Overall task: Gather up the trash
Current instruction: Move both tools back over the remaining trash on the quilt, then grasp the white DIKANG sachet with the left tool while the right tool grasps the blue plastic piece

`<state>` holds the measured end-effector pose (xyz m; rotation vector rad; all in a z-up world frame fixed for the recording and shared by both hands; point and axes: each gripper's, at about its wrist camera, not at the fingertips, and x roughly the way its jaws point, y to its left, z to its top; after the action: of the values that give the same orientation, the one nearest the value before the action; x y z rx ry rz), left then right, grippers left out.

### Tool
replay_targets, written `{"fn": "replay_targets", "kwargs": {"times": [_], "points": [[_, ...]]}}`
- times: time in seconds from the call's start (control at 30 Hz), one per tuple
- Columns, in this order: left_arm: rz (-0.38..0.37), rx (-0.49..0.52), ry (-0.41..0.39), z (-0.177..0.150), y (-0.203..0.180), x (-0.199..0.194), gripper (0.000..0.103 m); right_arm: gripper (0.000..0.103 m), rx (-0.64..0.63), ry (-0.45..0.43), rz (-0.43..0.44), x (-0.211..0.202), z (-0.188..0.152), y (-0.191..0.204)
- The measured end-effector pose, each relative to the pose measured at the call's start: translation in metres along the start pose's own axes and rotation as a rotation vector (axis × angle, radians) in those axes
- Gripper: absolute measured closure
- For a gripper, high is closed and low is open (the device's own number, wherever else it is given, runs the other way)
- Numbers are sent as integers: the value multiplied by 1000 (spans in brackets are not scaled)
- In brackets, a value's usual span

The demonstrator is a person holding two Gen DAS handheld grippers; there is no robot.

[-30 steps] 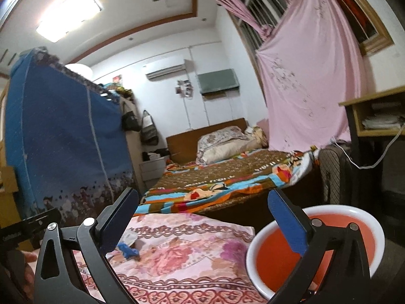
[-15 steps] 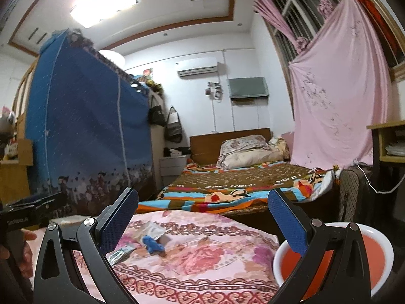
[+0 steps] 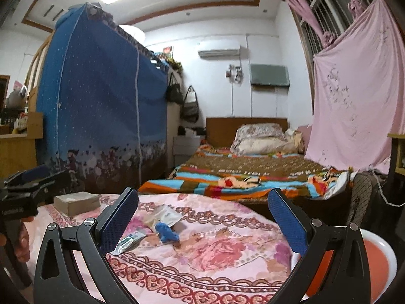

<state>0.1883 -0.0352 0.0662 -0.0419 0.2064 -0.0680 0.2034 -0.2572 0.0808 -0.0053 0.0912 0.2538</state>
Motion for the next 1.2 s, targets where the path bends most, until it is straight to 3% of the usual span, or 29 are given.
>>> {"fn": "replay_targets", "kwargs": {"times": [0.17,0.23,0.3,0.37,0.4,0.57,0.67,0.87,1.0,1.07,1.2], "points": [[-41,-10,95,-3,1,16,15,0,10,99,25,26,-2,0],[-69,-7,166,-6,0,28,19,1,1,144,21,35,-5,2],[-102,-5,242,-11,-3,40,26,4,0,178,34,41,-7,3],[-135,-5,331,-16,-6,56,40,10,7,223,44,50,-10,2],[-148,-6,371,-19,-7,63,44,16,13,245,52,53,-12,1],[-212,17,505,-30,-19,83,69,27,56,347,100,76,-19,-1],[-243,37,550,-35,-27,89,79,33,82,414,138,91,-24,0],[-235,74,652,-46,-35,104,87,43,129,517,195,113,-34,2],[-229,81,648,-46,-35,105,90,50,146,563,210,123,-38,3],[-223,75,648,-47,-33,106,97,52,136,585,221,128,-40,8],[-235,34,645,-46,-26,107,97,53,109,634,244,137,-46,18]]}}
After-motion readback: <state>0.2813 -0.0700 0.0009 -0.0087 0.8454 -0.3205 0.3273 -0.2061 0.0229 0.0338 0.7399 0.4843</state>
